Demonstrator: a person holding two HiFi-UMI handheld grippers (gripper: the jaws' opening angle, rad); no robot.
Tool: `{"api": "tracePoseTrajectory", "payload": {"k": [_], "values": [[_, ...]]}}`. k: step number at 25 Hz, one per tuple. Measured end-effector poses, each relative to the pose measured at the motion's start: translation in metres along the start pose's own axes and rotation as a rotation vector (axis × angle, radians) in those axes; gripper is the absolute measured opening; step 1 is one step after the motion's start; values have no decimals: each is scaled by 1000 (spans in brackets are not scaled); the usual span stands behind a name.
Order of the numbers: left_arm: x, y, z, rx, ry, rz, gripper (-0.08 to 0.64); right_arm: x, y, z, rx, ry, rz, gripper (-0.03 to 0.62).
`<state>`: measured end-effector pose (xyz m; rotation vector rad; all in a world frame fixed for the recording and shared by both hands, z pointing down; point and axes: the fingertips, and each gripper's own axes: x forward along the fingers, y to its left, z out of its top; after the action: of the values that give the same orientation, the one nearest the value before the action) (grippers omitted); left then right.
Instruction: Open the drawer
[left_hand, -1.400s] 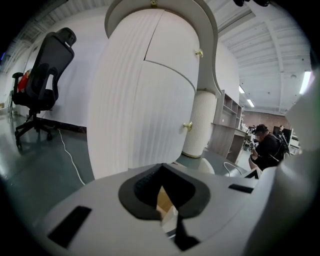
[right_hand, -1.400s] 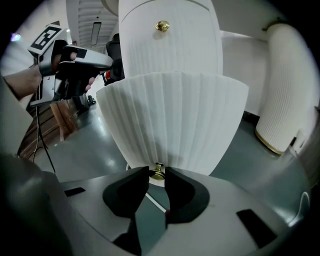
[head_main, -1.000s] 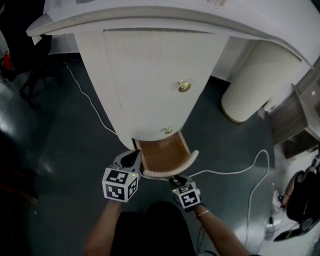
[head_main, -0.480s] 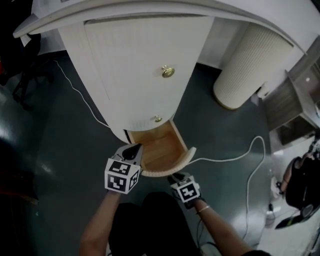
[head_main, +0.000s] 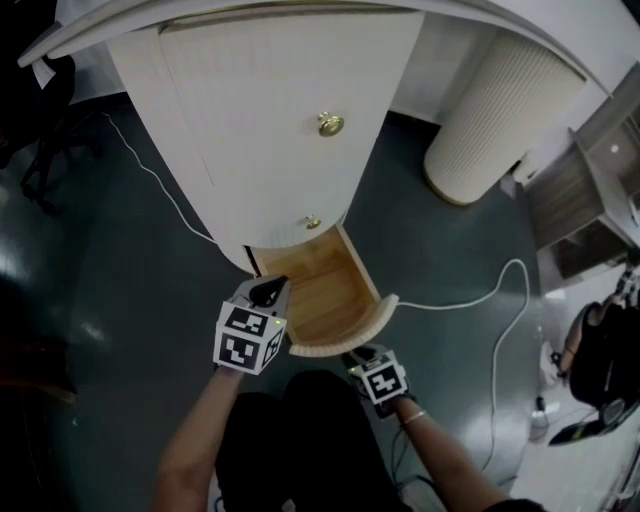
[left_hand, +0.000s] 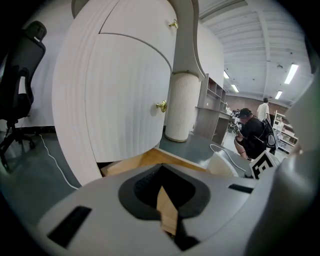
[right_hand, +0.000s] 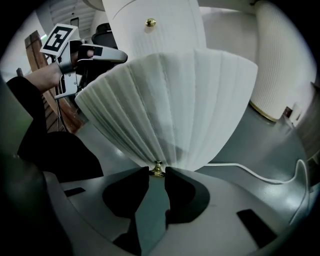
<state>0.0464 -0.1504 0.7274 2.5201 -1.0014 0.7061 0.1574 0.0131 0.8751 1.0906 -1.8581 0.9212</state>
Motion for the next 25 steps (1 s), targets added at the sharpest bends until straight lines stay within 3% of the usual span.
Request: {"api": "tracePoseTrajectory", "payload": {"k": [14,20,25], "values": [[8,-13,-5,52,36,-43,3,-5,3,-11,88,12,4,98],[7,-12,-6,40,36,-46,3,-8,-19,-21,135,53,-100,100],[6,-8,-5,34,31,-39,3,-23,-12,-20,204,36,-58,98]]}}
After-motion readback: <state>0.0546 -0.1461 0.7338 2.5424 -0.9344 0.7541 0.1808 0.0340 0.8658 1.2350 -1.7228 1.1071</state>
